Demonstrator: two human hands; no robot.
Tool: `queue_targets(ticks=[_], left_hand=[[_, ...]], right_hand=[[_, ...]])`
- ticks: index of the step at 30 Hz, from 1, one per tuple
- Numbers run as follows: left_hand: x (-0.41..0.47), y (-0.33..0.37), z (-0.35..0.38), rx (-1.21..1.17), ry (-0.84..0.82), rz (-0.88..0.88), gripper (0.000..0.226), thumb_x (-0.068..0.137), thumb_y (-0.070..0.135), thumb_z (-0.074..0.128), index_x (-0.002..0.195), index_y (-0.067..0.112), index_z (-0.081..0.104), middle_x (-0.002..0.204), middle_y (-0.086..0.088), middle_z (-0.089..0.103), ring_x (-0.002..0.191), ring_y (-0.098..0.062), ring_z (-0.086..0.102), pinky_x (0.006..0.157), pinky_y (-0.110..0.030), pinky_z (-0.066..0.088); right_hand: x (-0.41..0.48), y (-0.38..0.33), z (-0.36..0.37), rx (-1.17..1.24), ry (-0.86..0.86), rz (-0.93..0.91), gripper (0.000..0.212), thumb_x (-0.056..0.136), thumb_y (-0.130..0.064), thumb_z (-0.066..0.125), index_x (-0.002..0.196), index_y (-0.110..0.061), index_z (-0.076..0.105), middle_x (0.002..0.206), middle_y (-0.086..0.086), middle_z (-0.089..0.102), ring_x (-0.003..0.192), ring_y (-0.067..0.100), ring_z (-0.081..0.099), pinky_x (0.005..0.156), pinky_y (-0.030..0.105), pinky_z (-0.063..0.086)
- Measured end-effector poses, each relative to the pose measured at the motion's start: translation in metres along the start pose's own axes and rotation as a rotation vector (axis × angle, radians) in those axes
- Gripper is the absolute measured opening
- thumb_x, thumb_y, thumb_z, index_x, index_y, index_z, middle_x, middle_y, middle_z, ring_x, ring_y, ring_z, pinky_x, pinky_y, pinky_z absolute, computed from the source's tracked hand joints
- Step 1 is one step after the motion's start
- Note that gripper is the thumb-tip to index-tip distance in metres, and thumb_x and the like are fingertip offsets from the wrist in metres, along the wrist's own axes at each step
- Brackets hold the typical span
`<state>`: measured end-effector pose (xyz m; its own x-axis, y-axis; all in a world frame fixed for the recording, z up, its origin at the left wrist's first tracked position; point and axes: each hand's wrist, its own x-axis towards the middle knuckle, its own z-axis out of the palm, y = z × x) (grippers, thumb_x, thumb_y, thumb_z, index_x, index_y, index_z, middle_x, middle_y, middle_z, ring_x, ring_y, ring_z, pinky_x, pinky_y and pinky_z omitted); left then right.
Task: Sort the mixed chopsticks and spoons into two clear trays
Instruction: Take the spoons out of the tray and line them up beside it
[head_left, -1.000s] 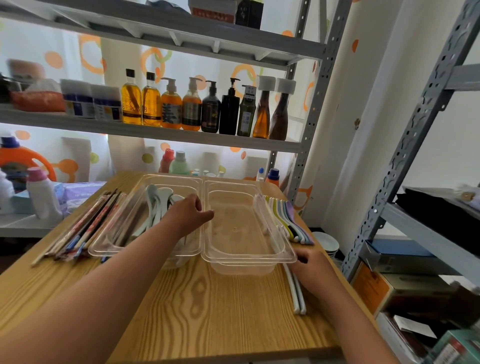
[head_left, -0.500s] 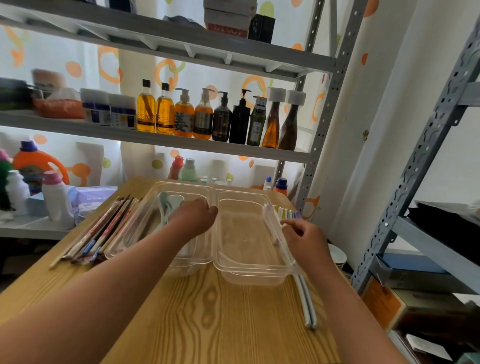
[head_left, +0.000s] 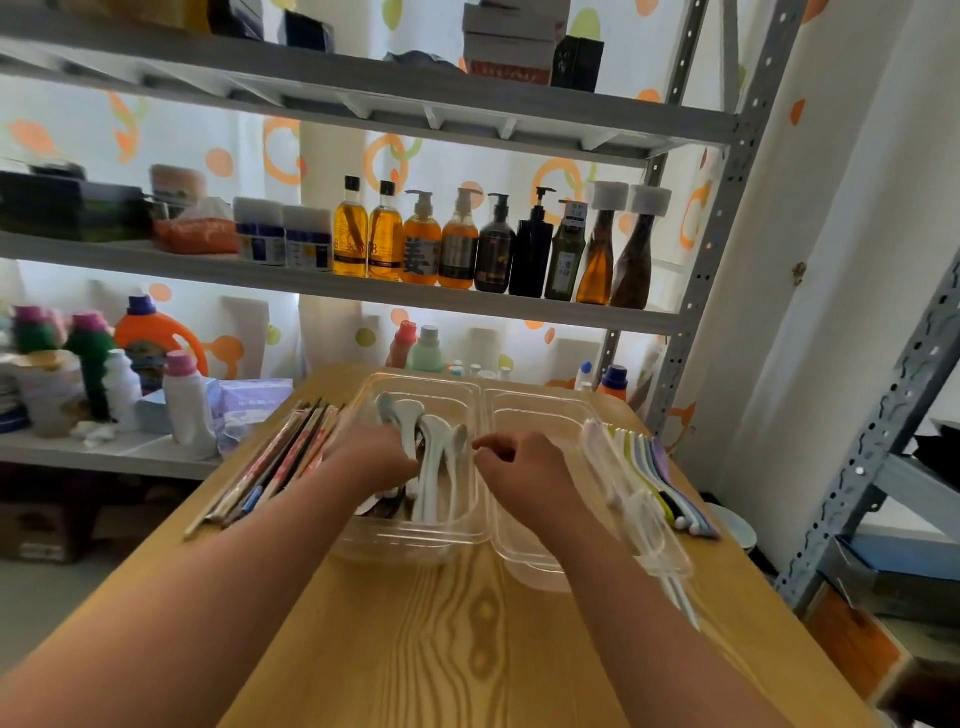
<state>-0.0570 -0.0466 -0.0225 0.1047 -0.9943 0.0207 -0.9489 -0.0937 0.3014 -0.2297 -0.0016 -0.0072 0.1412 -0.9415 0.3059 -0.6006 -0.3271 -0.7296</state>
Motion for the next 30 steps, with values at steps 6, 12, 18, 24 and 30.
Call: queue_targets(ticks=[6,12,18,24,30], left_hand=[[0.009,0.002,0.010,0.221,-0.061,-0.068,0.030,0.089,0.031,0.056,0.109,0.009,0.061,0.102,-0.006,0.065,0.095,-0.020,0.061,0.086,-0.034,0.052],[0.014,0.003,0.007,0.281,-0.120,-0.096,0.037,0.090,0.042,0.053,0.111,0.011,0.059,0.106,-0.006,0.065,0.097,-0.019,0.061,0.088,-0.032,0.049],[0.014,0.004,0.012,0.296,-0.057,-0.093,0.038,0.086,0.046,0.058,0.107,0.015,0.059,0.099,-0.001,0.065,0.091,-0.016,0.062,0.080,-0.028,0.050],[0.012,0.007,0.011,0.265,-0.039,-0.059,0.030,0.092,0.039,0.052,0.105,0.014,0.059,0.098,-0.002,0.062,0.093,-0.016,0.060,0.082,-0.027,0.050],[0.011,0.000,0.002,0.101,0.040,-0.101,0.027,0.096,0.033,0.047,0.099,0.010,0.060,0.095,-0.005,0.062,0.084,-0.019,0.057,0.073,-0.029,0.046]], right_hand=[[0.002,-0.001,0.016,-0.004,-0.029,-0.051,0.025,0.092,-0.015,0.052,0.112,-0.010,0.066,0.106,0.007,0.067,0.089,0.010,0.056,0.080,0.021,0.047],[0.002,0.004,0.018,-0.010,-0.028,-0.085,0.025,0.092,-0.015,0.052,0.113,-0.009,0.066,0.105,0.006,0.067,0.085,0.007,0.055,0.064,0.005,0.039],[0.002,0.005,0.018,-0.013,-0.021,-0.104,0.025,0.093,-0.015,0.052,0.114,-0.010,0.065,0.105,0.006,0.067,0.084,0.006,0.054,0.062,0.003,0.038],[0.000,0.004,0.015,-0.009,-0.030,-0.100,0.026,0.093,-0.015,0.051,0.114,-0.010,0.065,0.104,0.006,0.068,0.083,0.006,0.055,0.062,0.003,0.038],[-0.003,-0.001,0.011,-0.005,-0.034,-0.070,0.024,0.092,-0.015,0.052,0.108,-0.010,0.069,0.098,0.007,0.069,0.082,0.009,0.058,0.068,0.014,0.043]])
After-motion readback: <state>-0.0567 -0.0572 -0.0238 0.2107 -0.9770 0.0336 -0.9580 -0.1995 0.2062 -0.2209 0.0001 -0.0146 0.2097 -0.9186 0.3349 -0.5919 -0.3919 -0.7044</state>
